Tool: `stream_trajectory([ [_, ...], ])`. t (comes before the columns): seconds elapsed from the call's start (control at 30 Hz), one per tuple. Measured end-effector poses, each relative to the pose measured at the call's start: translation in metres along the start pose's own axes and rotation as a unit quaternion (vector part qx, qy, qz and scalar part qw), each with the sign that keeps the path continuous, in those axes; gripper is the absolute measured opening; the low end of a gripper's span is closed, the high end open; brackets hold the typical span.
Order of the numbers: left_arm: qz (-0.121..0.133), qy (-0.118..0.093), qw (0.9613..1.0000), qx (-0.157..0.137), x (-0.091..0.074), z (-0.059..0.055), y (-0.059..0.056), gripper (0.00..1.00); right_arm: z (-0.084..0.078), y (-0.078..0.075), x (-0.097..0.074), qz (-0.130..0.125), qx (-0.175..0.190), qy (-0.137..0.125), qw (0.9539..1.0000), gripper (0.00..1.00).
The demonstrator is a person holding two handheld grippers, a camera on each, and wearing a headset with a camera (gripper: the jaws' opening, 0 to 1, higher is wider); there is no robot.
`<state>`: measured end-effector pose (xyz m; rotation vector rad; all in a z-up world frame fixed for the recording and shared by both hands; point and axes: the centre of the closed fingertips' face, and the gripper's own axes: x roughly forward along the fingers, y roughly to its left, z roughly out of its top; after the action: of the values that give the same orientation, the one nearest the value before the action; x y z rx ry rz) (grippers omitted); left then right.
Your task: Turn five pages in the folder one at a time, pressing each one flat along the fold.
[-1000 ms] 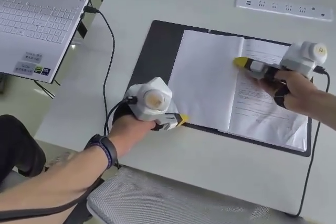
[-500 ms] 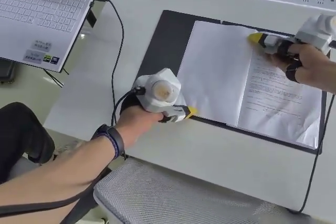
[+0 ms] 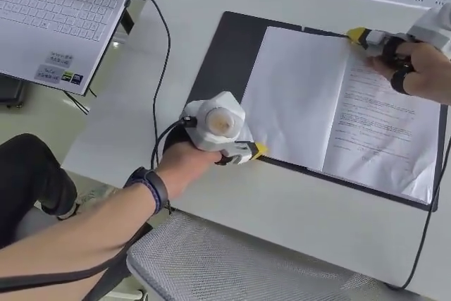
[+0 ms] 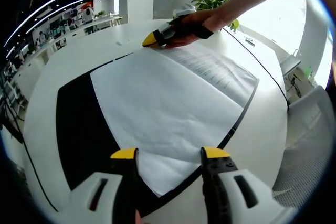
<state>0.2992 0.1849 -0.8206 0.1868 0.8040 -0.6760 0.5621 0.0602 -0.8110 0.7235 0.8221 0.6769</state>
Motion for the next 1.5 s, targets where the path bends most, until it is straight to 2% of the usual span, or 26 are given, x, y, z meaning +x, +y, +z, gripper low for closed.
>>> stream_trajectory([
  [0.1,-0.001,0.000,1.0000,0.001,0.001,-0.001,0.001,0.46,-0.001,0.001,-0.001,0.004,0.000,-0.001,1.0000,0.00],
  [0.17,-0.001,0.001,1.0000,0.002,0.001,-0.001,0.001,0.46,-0.006,0.009,-0.005,0.007,-0.008,-0.001,0.9999,0.00],
  [0.3,-0.001,0.001,1.0000,0.002,0.000,0.000,0.000,0.47,-0.020,0.018,-0.007,0.026,-0.023,0.013,0.9993,0.00],
  [0.6,-0.002,0.001,1.0000,0.003,-0.002,0.001,-0.001,0.46,-0.054,0.030,-0.020,0.072,-0.032,0.051,0.9956,0.00],
  [1.1,-0.003,0.001,1.0000,0.005,-0.002,0.000,-0.002,0.47,-0.095,0.046,-0.050,0.113,-0.028,0.062,0.9912,0.00],
  [1.2,-0.004,0.002,1.0000,0.005,-0.002,0.000,-0.002,0.47,-0.110,0.058,-0.060,0.124,-0.033,0.070,0.9893,0.00],
  [1.3,-0.004,0.002,1.0000,0.006,-0.001,0.000,-0.002,0.47,-0.122,0.063,-0.067,0.132,-0.033,0.074,0.9880,0.00],
  [1.37,-0.004,0.002,1.0000,0.006,-0.001,0.000,-0.002,0.46,-0.131,0.074,-0.075,0.135,-0.032,0.072,0.9877,0.00],
  [1.5,-0.004,0.002,1.0000,0.006,0.000,0.000,-0.001,0.46,-0.146,0.081,-0.083,0.144,-0.032,0.081,0.9857,0.00],
])
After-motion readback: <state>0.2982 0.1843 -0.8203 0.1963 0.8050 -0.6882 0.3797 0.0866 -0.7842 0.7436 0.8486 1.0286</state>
